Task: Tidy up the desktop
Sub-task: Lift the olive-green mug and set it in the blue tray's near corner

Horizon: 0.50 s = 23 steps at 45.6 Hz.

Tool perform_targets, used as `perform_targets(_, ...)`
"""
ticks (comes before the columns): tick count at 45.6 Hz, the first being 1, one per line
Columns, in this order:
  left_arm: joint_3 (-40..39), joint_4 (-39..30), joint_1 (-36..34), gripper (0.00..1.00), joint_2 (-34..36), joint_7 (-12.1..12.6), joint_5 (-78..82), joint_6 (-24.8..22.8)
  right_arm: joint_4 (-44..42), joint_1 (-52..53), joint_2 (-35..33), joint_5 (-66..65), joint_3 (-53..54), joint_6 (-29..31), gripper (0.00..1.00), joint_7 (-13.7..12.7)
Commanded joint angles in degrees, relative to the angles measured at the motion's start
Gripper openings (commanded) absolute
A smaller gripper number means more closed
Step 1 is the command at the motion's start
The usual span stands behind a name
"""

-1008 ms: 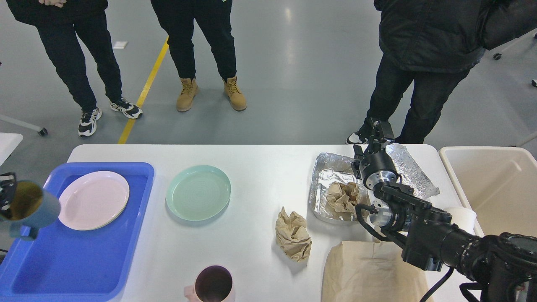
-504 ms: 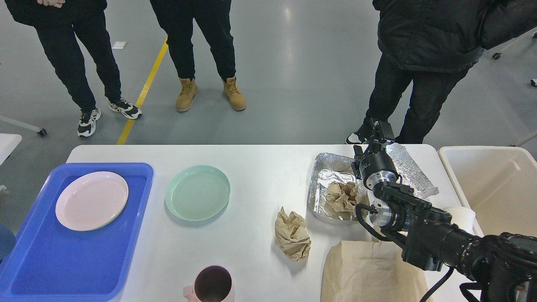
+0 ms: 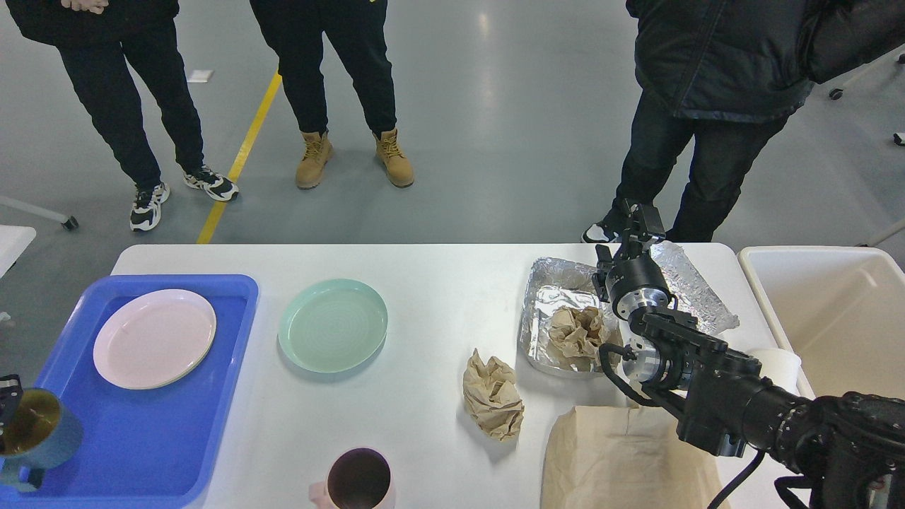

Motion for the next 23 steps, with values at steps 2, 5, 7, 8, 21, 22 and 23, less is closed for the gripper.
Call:
perform_targets(2,-0.1,0.8,1.5,0.0,-1.5,0.0,-0.1,0.0,0.0,0.0,0.0,0.0,0.0,0.0,1.0,0.0)
perform_targets(5,-0.3,0.8,1.8,0.0,-1.5,-0.1,-0.2,0.0,0.0,0.0,0.0,0.0,0.0,0.0,1.0,0.0)
perform_targets(7,-0.5,0.8,2.1,0.0,-1.5,-0.1,-0.3,0.0,0.0,0.0,0.0,0.0,0.0,0.0,1.0,0.0)
perform_targets(8,-0.6,0.8,2.3,0.0,-1.6,-0.1,-0.3,0.0,0.0,0.0,0.0,0.0,0.0,0.0,1.0,0.0)
perform_targets(21,-1.5,3.3,3.2,0.0,-2.0,0.0,-0.5,0.0,0.0,0.0,0.0,0.0,0.0,0.0,1.0,0.0)
perform_targets(22,-1.5,3.4,3.2,0.0,-2.0,0.0,-0.5,0.0,0.0,0.0,0.0,0.0,0.0,0.0,1.0,0.0)
perform_targets(23,-1.5,3.6,3.3,0.0,-1.9,0.0,-0.5,0.0,0.0,0.0,0.0,0.0,0.0,0.0,1.0,0.0)
